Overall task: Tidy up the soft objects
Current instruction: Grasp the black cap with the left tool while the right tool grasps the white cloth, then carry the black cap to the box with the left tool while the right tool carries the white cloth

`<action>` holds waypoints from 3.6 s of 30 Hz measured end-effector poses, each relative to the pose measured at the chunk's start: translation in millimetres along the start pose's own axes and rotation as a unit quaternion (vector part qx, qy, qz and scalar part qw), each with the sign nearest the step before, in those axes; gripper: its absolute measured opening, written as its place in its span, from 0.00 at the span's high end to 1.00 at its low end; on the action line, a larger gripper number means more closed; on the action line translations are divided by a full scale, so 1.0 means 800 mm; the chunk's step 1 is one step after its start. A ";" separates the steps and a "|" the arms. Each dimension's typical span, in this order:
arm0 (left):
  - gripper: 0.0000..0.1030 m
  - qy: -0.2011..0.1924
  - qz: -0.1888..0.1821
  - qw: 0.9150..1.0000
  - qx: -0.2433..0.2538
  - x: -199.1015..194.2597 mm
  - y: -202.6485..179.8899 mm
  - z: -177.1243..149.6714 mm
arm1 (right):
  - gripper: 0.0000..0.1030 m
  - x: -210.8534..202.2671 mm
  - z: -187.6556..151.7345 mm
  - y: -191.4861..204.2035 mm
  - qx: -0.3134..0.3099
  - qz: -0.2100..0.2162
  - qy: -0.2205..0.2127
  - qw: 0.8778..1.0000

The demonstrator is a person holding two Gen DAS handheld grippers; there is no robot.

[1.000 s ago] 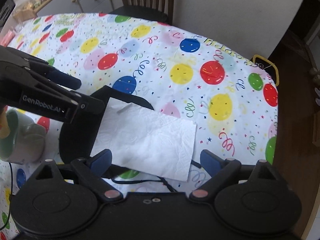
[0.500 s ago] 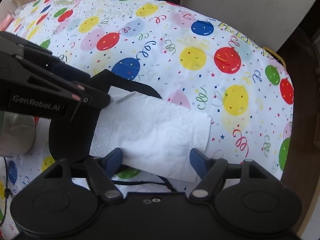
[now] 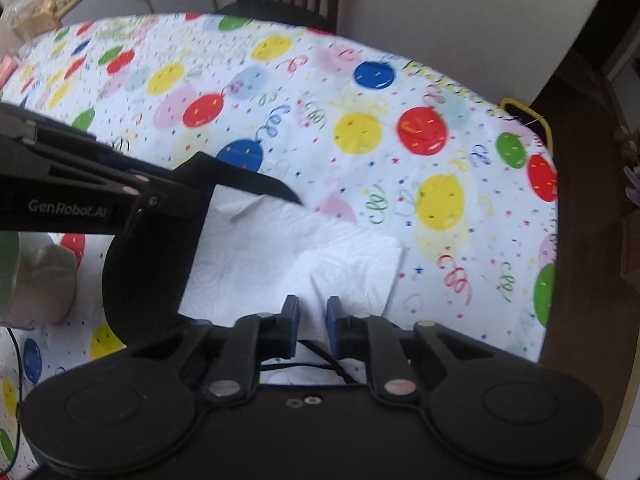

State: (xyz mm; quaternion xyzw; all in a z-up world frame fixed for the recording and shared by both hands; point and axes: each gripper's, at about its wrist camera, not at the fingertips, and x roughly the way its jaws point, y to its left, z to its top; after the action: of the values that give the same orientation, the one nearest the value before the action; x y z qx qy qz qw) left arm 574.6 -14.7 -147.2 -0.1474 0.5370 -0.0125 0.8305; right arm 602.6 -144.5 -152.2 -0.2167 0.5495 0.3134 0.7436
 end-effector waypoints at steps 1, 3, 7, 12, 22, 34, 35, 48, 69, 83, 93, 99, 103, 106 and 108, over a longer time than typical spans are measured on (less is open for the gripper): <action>0.82 -0.006 -0.002 1.000 -0.001 -0.004 0.000 0.000 | 0.94 -0.006 -0.002 -0.003 0.006 0.001 -0.008 1.000; 0.83 -0.013 -0.007 1.000 -0.004 -0.011 0.000 -0.002 | 0.98 -0.019 -0.006 -0.009 0.020 0.002 -0.025 0.999; 0.84 -0.027 -0.014 1.000 -0.006 -0.028 -0.003 -0.006 | 0.99 -0.050 -0.016 -0.017 0.042 0.002 -0.059 0.997; 0.84 -0.047 -0.018 0.999 -0.005 -0.053 -0.011 -0.011 | 0.99 -0.095 -0.035 -0.021 0.057 0.003 -0.096 0.994; 0.84 -0.101 -0.030 0.994 0.002 -0.130 -0.047 -0.020 | 0.99 -0.183 -0.101 -0.036 0.105 -0.001 -0.160 0.982; 0.84 -0.159 -0.071 0.984 0.023 -0.231 -0.114 -0.055 | 0.99 -0.263 -0.194 -0.034 0.124 -0.004 -0.203 0.971; 0.84 -0.163 -0.073 0.984 0.026 -0.238 -0.120 -0.059 | 0.99 -0.267 -0.200 -0.034 0.124 -0.005 -0.207 0.970; 0.84 -0.189 -0.116 0.974 0.047 -0.293 -0.180 -0.111 | 0.99 -0.303 -0.268 -0.033 0.132 -0.013 -0.226 0.965; 0.84 -0.120 -0.167 0.978 0.043 -0.240 -0.219 -0.195 | 0.99 -0.299 -0.353 -0.052 0.164 -0.007 -0.207 0.964; 0.84 -0.102 -0.101 0.987 0.071 -0.195 -0.205 -0.248 | 0.99 -0.238 -0.352 -0.061 0.199 0.019 -0.186 0.962; 0.84 -0.116 -0.056 0.988 0.088 -0.174 -0.205 -0.256 | 0.98 -0.199 -0.340 -0.057 0.193 0.018 -0.159 0.968; 0.84 -0.115 -0.033 0.987 0.109 -0.161 -0.209 -0.261 | 0.98 -0.187 -0.338 -0.055 0.188 0.012 -0.152 0.970; 0.84 -0.111 -0.035 0.987 0.110 -0.157 -0.207 -0.261 | 0.97 -0.187 -0.340 -0.054 0.182 0.013 -0.154 0.971; 0.83 -0.115 -0.039 0.987 0.104 -0.161 -0.206 -0.262 | 0.97 -0.191 -0.340 -0.054 0.181 0.012 -0.159 0.971; 0.81 -0.117 -0.046 0.987 0.098 -0.164 -0.206 -0.262 | 0.97 -0.195 -0.340 -0.054 0.177 0.011 -0.163 0.971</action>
State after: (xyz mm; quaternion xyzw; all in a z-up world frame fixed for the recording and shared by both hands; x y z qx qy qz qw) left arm 354.3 -196.9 -67.8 -0.0899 0.4246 -0.0859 0.8968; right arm 416.4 -392.1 -86.8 -0.0213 0.4703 0.2502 0.8460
